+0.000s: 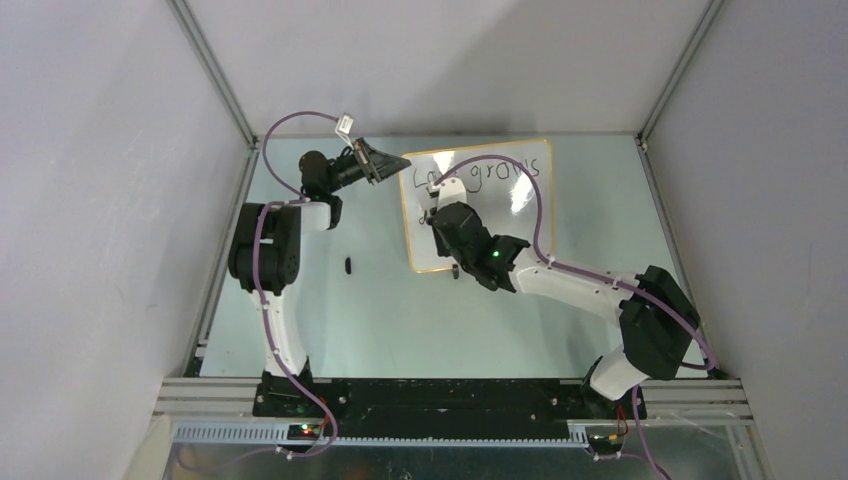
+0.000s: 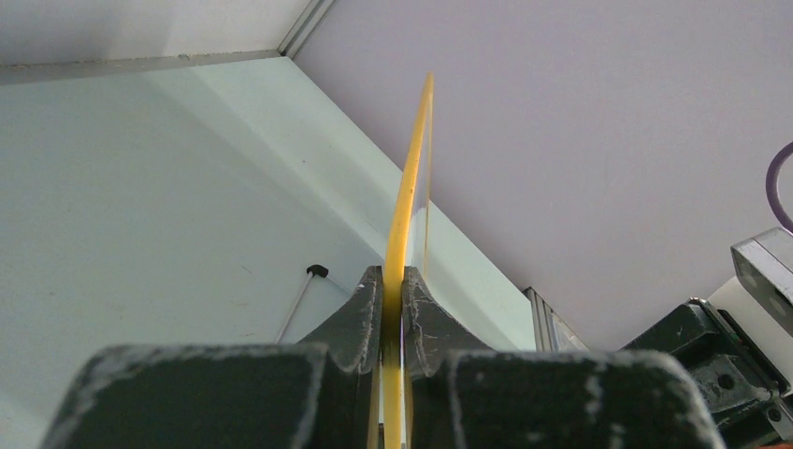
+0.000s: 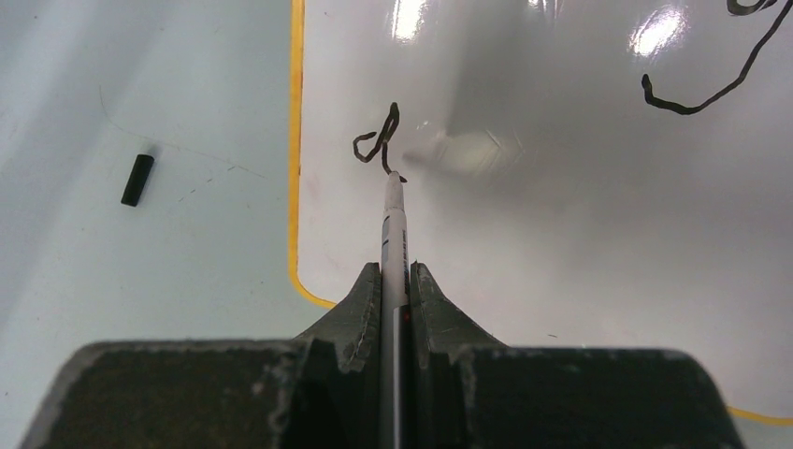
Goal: Write a sentence on the whiteboard
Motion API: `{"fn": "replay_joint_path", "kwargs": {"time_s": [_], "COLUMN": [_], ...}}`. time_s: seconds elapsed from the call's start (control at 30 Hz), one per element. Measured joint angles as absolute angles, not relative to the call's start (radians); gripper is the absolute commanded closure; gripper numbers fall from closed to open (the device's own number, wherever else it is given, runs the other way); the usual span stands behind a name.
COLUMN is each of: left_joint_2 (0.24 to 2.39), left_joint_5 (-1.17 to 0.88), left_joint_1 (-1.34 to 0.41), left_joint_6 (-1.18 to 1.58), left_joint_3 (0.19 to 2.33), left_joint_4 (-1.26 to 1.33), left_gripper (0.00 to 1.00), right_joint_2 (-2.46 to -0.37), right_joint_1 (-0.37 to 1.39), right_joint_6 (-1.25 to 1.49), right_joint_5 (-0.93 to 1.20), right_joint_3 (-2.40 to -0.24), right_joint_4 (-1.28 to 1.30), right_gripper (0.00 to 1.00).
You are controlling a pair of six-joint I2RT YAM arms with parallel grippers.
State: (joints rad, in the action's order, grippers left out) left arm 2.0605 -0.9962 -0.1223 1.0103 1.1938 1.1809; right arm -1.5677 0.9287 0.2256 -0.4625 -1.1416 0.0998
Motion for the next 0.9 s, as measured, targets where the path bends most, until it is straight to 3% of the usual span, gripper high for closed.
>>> {"fn": "replay_joint_path", "kwargs": {"time_s": [0.9], "left_joint_2": [2.061], "left_joint_5": [-0.996], "left_joint_1": [-0.122], "left_joint_6": [1.01], "left_joint_3": [1.194], "left_joint_4": [1.181], "left_gripper": [1.0], "right_joint_2": [-1.576], "right_joint_1": [0.97], "right_joint_6": [0.182], "right_joint_5": [-0.493], "right_joint_3": [-1.142], "right_joint_4": [0.092], "right_gripper": [1.0]}}
